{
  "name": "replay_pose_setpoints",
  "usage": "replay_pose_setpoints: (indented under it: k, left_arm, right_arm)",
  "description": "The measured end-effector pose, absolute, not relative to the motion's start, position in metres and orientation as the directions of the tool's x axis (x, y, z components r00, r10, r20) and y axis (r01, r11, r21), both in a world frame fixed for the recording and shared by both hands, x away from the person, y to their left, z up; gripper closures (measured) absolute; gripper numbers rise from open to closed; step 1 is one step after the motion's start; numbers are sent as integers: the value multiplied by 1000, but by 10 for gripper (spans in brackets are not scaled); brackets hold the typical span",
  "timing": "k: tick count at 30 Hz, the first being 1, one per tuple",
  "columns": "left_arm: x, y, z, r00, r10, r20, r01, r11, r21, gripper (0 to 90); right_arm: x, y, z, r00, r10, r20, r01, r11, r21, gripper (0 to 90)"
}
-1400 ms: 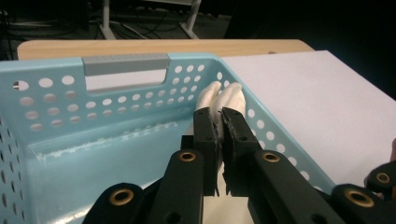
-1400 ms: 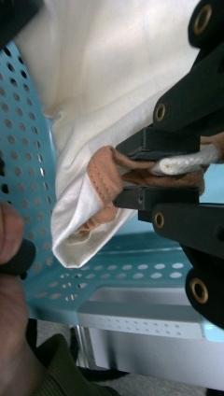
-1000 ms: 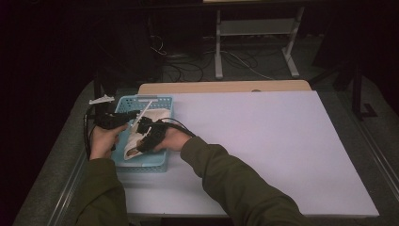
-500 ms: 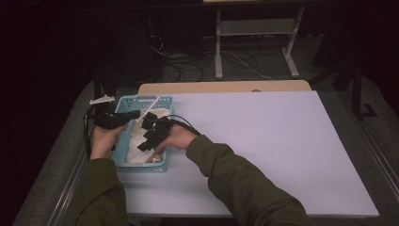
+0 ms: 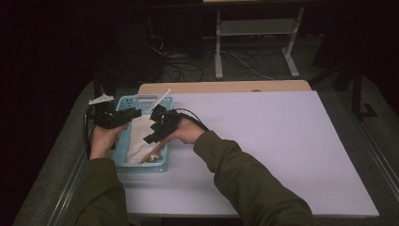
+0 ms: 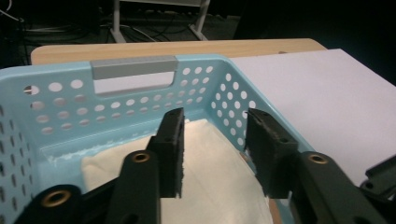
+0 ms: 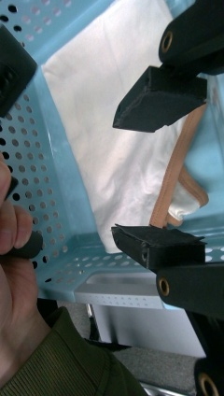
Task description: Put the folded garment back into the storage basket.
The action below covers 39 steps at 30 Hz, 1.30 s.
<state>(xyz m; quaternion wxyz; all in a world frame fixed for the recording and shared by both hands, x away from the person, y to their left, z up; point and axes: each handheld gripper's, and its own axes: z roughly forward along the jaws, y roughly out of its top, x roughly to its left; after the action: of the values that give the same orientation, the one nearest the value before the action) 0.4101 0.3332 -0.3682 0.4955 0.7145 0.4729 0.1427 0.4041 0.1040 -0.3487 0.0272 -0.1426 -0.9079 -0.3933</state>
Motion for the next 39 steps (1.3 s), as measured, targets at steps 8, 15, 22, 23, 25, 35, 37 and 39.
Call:
replay_pose_setpoints:
  k: [8,15,22,23,25,35,37,39]
  left_arm:
    - [410,323,-367,549,790,-273,535,-81,841,450]
    - [407,308,-359,587,769,-252,538,-138,831,349]
    - [405,285,-351,618,751,-232,528,-178,830,266]
    - [405,280,-351,624,747,-229,527,-187,829,259]
    - [404,273,-350,632,742,-224,525,-198,827,238]
    - [388,242,-339,681,704,-201,490,-235,839,127]
    - [384,238,-338,698,687,-201,477,-236,847,113]
    - [381,233,-339,709,677,-196,474,-253,844,99]
  right_arm:
    - [407,87,-344,-955,255,151,283,632,721,370]
    - [410,60,-342,-949,281,144,293,613,734,355]
    - [413,31,-339,-943,305,135,302,607,735,330]
    - [414,27,-339,-942,309,133,302,605,736,327]
    - [415,18,-338,-941,311,133,303,598,742,312]
    - [411,-33,-338,-934,335,128,306,561,769,252]
    - [408,-42,-339,-930,345,128,311,550,775,243]
    - [405,-53,-340,-923,362,128,318,535,783,234]
